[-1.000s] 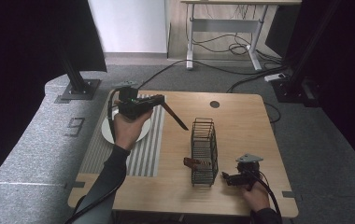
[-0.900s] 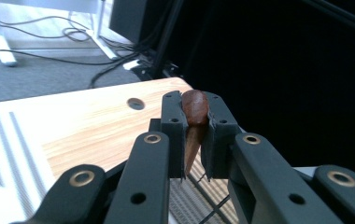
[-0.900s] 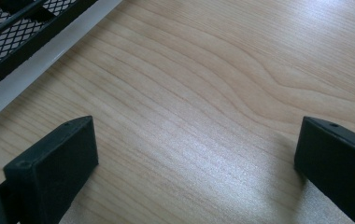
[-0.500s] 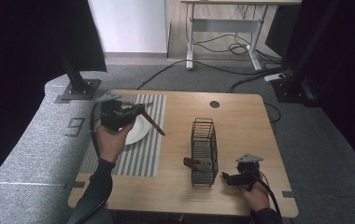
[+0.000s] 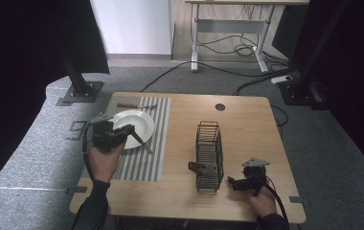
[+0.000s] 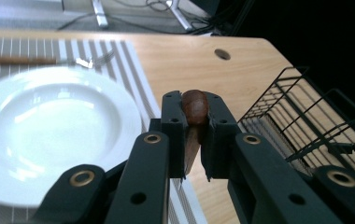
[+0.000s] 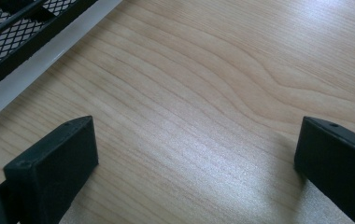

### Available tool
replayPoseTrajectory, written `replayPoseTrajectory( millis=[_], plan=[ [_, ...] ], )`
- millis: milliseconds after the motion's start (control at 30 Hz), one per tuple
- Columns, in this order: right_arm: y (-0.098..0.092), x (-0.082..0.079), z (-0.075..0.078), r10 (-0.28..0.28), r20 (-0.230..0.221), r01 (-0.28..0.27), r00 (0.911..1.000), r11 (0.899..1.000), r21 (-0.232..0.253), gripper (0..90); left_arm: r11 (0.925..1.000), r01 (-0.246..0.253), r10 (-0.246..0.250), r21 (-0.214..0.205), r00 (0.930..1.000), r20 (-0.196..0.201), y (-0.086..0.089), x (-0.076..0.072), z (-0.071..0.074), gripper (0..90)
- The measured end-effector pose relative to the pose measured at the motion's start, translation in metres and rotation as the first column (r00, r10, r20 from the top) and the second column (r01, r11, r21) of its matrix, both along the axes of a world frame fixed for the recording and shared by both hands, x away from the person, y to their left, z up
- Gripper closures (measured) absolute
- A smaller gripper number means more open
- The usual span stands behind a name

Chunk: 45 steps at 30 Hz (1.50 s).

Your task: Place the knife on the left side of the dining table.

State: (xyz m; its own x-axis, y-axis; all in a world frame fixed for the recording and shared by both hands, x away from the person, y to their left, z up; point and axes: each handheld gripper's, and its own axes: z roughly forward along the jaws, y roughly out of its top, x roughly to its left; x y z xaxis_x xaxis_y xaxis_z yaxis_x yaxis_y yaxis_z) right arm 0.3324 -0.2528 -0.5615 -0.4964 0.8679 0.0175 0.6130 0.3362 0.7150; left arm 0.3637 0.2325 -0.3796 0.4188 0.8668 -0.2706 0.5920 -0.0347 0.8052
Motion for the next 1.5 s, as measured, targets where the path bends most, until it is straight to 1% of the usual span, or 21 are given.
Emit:
replayPoseTrajectory(
  millis=[100, 167, 267, 333, 400, 533, 600, 667, 800, 933, 1133, 1333, 1500],
  plan=[
    [0.0, 0.0, 0.0, 0.002, 0.001, -0.002, 1.0, 1.0, -0.002, 0.0, 0.9997, -0.016, 0.015, -0.018, 0.9996, -0.022, 0.006, -0.001, -0.011, 80.4],
    [0.0, 0.0, 0.0, 0.002, 0.001, -0.002, 1.0, 1.0, -0.002, 0.0, 0.9995, -0.025, 0.025, -0.018, 0.9991, -0.034, 0.008, -0.002, -0.017, 80.4],
    [0.0, 0.0, 0.0, 0.002, 0.001, -0.002, 1.0, 1.0, -0.002, 0.0, 0.9992, -0.039, 0.039, -0.003, 0.9986, -0.036, 0.011, -0.002, -0.023, 80.4],
    [0.0, 0.0, 0.0, 0.002, 0.001, -0.002, 1.0, 1.0, -0.002, 0.0, 0.9992, -0.037, 0.037, -0.013, 0.9989, -0.028, 0.015, -0.003, -0.025, 80.3],
    [0.0, 0.0, 0.0, 0.003, 0.002, -0.003, 1.0, 1.0, -0.002, 0.0, 0.9992, -0.04, 0.039, -0.009, 0.9989, -0.027, 0.019, -0.004, -0.026, 80.3],
    [0.0, 0.0, 0.0, 0.003, 0.002, -0.003, 1.0, 1.0, -0.003, 0.0, 0.9976, -0.064, 0.065, 0.028, 0.9979, -0.011, 0.026, -0.004, -0.031, 77.5],
    [0.0, 0.0, 0.0, 0.003, 0.002, -0.003, 1.0, 1.0, -0.002, 0.0, 0.9955, -0.079, 0.08, 0.051, 0.9968, -0.001, 0.029, -0.004, -0.033, 75.6],
    [0.0, 0.0, 0.0, 0.003, 0.002, -0.003, 1.0, 1.0, -0.002, 0.0, 0.994, -0.086, 0.085, 0.068, 0.9963, 0.007, 0.03, -0.003, -0.035, 74.1],
    [0.0, 0.0, 0.0, 0.003, 0.002, -0.003, 1.0, 1.0, -0.003, 0.0, 0.9886, -0.095, 0.091, 0.117, 0.9951, 0.038, 0.03, -0.002, -0.038, 71.0],
    [0.0, 0.0, 0.0, 0.003, 0.002, -0.003, 1.0, 1.0, -0.002, 0.0, 0.9852, -0.105, 0.098, 0.135, 0.9935, 0.057, 0.033, -0.003, -0.043, 68.8],
    [0.0, 0.0, 0.0, 0.003, 0.002, -0.003, 1.0, 1.0, -0.003, 0.0, 0.9851, -0.124, 0.117, 0.12, 0.9911, 0.064, 0.043, -0.003, -0.052, 66.2],
    [0.0, 0.0, 0.0, 0.004, 0.002, -0.004, 1.0, 1.0, -0.004, 0.0, 0.9865, -0.145, 0.141, 0.077, 0.9884, 0.057, 0.055, -0.003, -0.064, 64.1],
    [0.0, 0.0, 0.0, 0.004, 0.002, -0.004, 1.0, 1.0, -0.004, 0.0, 0.9856, -0.162, 0.16, 0.048, 0.986, 0.048, 0.065, -0.002, -0.074, 61.8]
  ],
)
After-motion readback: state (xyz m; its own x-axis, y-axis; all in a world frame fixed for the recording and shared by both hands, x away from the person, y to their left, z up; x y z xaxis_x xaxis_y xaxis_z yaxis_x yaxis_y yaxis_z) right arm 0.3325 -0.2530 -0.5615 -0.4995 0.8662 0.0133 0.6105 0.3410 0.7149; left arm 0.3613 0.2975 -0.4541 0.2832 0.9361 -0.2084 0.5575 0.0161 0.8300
